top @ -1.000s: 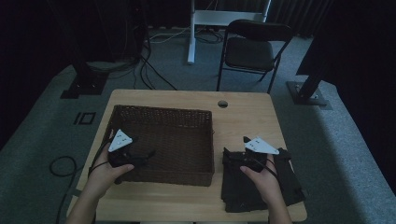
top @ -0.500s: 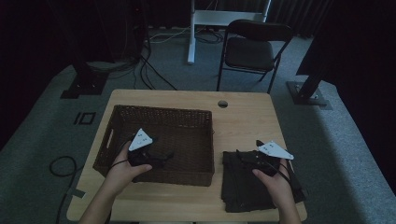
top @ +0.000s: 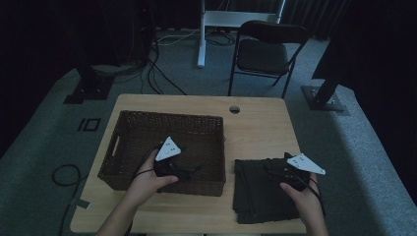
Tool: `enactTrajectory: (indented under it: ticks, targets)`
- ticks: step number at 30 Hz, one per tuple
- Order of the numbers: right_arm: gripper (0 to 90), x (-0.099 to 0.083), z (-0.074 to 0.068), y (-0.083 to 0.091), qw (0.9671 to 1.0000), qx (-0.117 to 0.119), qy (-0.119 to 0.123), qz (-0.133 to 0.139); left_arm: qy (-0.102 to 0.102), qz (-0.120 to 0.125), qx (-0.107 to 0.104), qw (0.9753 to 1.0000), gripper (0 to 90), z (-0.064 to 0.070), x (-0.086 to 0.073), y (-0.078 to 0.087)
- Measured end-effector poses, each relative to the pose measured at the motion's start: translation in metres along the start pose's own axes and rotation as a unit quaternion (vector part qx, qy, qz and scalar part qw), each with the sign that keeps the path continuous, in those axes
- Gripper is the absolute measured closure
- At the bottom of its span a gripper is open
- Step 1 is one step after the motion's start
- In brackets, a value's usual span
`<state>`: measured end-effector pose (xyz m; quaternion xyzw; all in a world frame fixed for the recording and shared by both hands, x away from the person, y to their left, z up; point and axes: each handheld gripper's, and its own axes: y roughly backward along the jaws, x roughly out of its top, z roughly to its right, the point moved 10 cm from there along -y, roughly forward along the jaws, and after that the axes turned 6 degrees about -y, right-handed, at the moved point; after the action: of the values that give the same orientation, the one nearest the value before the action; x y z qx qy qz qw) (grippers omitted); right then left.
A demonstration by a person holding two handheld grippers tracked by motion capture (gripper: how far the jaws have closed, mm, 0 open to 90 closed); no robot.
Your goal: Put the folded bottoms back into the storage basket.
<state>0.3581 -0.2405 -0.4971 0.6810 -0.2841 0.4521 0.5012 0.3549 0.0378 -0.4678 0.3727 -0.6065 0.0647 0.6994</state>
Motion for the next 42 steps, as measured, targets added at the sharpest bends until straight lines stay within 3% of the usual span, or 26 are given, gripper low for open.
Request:
enactTrajectory:
  ticks: [7, 17, 29, 39, 40, 42]
  targets:
    - [13.0, -0.006, 0.012, 0.008, 0.9999, -0.011, -0.004, -0.002, -0.010, 0.004, -0.035, 0.9993, 14.0, 0.028, 0.011, -0.020]
    - [13.0, -0.017, 0.032, 0.018, 0.9996, -0.024, -0.016, -0.002, -0.018, 0.015, -0.063, 0.9977, 14.0, 0.056, 0.024, -0.041]
    - [12.1, -0.026, 0.053, 0.026, 0.9986, -0.047, -0.023, 0.000, -0.022, 0.018, -0.107, 0.9938, 14.0, 0.095, 0.034, -0.065]
    - [12.1, -0.037, 0.068, 0.030, 0.9979, -0.058, -0.027, -0.009, -0.023, 0.020, -0.127, 0.9915, 14.0, 0.120, 0.037, -0.082]
    - [12.1, -0.039, 0.069, 0.030, 0.9979, -0.058, -0.029, -0.010, -0.021, 0.022, -0.132, 0.9908, 14.0, 0.128, 0.038, -0.086]
    - [12.1, -0.046, 0.073, 0.030, 0.9977, -0.060, -0.029, -0.016, -0.019, 0.024, -0.128, 0.9913, 14.0, 0.132, 0.039, -0.091]
